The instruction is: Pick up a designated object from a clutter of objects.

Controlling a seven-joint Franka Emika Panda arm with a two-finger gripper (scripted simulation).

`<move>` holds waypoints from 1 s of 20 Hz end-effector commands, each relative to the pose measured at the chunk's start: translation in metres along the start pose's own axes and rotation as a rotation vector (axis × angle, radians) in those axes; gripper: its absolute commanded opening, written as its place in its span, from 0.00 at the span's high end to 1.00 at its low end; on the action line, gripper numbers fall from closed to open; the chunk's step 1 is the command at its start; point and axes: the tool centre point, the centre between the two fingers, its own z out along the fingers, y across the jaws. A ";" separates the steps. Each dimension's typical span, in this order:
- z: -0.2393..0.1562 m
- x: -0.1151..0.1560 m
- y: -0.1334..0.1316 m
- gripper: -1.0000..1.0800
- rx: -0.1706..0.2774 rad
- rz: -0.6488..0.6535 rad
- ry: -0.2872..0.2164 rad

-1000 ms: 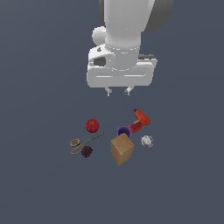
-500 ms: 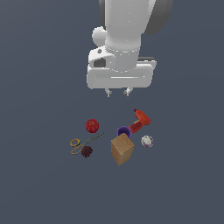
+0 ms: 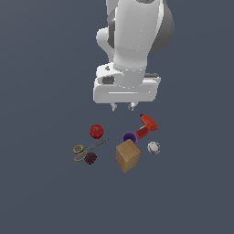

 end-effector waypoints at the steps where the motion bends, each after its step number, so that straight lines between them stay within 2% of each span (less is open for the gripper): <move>1: 0.014 0.002 -0.002 0.38 -0.016 -0.022 0.014; 11: 0.079 0.007 -0.020 0.38 -0.071 -0.148 0.087; 20: 0.133 -0.001 -0.048 0.38 -0.081 -0.283 0.154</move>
